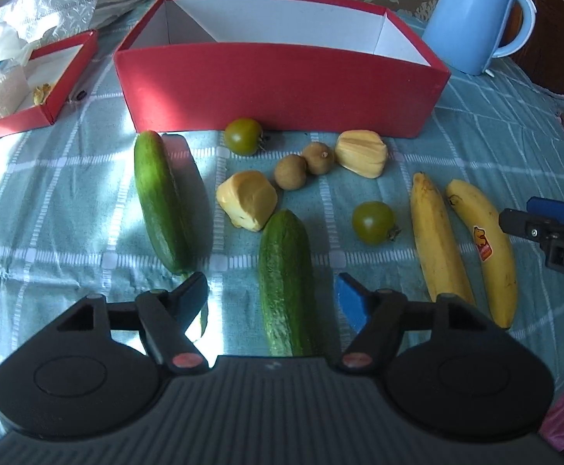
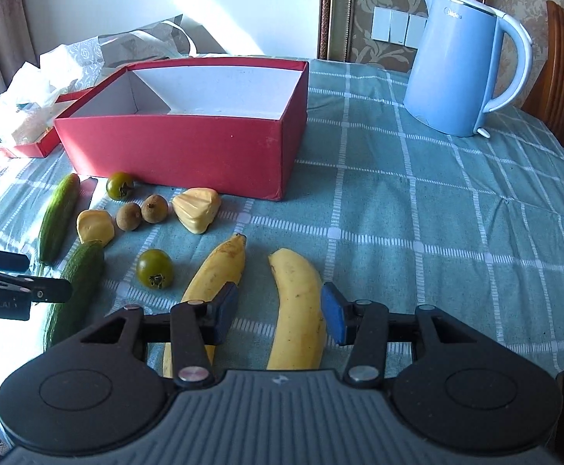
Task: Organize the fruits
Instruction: 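Lower the left tool onto the striped cucumber and close it while the right tool approaches the bananas, then carry the cucumber into the red box and open the left tool while the right tool grips a banana, then lift the banana with the right tool, lower it into the red box, open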
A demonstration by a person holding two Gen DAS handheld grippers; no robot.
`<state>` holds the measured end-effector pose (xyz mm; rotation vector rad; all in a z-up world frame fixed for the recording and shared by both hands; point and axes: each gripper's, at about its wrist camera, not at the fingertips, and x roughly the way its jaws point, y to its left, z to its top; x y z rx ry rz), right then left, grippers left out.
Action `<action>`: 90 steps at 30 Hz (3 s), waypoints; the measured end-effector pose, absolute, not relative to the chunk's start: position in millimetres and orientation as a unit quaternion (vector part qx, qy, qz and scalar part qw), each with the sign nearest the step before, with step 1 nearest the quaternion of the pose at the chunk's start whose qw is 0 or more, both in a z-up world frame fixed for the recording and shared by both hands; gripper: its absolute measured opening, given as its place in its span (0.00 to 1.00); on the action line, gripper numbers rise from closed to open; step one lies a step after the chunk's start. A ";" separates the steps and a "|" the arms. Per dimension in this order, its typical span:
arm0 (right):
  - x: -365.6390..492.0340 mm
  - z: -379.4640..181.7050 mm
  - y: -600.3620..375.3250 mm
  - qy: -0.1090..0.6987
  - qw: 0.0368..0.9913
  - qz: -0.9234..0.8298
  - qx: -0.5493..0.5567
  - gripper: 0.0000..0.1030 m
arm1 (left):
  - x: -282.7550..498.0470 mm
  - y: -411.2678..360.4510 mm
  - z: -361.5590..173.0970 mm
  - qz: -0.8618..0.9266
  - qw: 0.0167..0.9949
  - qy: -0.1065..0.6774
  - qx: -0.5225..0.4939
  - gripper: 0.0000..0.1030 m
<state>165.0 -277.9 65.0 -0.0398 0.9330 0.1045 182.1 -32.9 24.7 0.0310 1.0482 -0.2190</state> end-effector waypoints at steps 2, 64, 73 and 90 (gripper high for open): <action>164.8 66.8 -282.2 0.449 0.892 0.050 -0.017 0.46 | 188.9 -39.4 13.4 -0.110 0.848 0.519 0.015 0.55; 192.9 49.5 -275.2 0.498 0.866 -0.045 -0.006 0.70 | 435.9 -71.1 87.9 -0.185 0.852 0.444 0.206 0.78; 203.4 13.0 -273.2 0.542 0.839 -0.045 -0.010 0.48 | 348.5 -24.0 157.0 -0.151 0.914 0.338 0.167 0.85; 204.6 11.6 -285.1 0.550 0.834 -0.040 0.019 0.32 | 260.2 10.8 155.9 -0.080 0.930 0.325 0.153 0.90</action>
